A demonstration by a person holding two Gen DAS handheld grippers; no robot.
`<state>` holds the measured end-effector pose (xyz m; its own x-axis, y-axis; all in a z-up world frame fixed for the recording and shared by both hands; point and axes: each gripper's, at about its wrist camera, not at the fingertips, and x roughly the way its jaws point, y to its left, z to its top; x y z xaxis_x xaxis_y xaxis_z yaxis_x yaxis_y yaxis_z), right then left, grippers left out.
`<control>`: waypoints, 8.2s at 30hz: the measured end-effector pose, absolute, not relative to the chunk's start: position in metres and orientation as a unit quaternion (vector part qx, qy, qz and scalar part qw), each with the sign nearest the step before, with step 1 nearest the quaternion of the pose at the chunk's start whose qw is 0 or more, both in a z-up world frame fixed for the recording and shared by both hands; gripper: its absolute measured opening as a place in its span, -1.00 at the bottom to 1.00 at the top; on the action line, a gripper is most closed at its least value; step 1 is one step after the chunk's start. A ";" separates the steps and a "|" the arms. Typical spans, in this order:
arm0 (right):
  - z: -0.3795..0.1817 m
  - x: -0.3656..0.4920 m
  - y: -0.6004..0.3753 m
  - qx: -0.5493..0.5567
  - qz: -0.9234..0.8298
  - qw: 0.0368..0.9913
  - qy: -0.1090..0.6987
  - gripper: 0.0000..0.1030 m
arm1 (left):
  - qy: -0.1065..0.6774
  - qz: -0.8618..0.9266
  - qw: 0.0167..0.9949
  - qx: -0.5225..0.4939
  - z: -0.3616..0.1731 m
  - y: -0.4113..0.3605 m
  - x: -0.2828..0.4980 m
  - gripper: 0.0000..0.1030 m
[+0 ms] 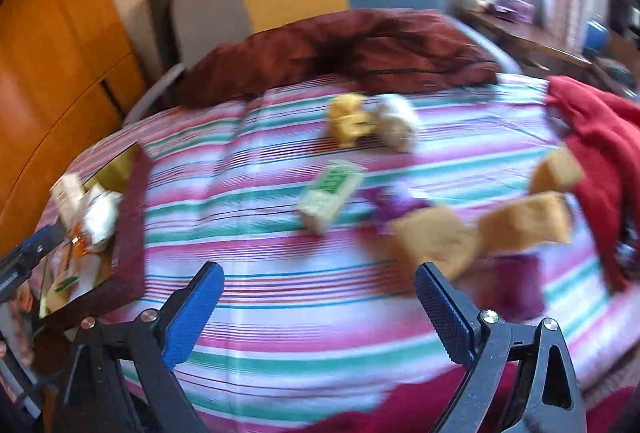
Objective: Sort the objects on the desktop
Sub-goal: 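Move both tools back to the remaining items, then grasp the green tea box with the left tool while the right tool grasps a purple packet, then carry the green tea box and purple packet to the gold tray, then open both tools to release the tea box and purple packet, then move both tools back to the remaining items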
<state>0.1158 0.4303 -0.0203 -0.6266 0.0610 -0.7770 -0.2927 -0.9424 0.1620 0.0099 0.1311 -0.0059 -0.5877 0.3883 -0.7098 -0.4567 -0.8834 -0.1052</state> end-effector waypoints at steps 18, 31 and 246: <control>-0.019 0.173 0.583 -0.352 0.840 0.256 0.325 0.99 | 0.118 0.842 0.332 -0.408 -0.018 0.221 0.019 0.06; -0.041 0.156 0.618 -0.303 0.834 0.235 0.397 0.99 | 0.167 0.803 0.385 -0.422 -0.043 0.309 0.012 0.07; -0.097 0.007 0.510 -0.532 0.842 0.018 0.086 0.35 | 0.060 0.865 0.316 -0.384 0.002 0.200 -0.012 0.50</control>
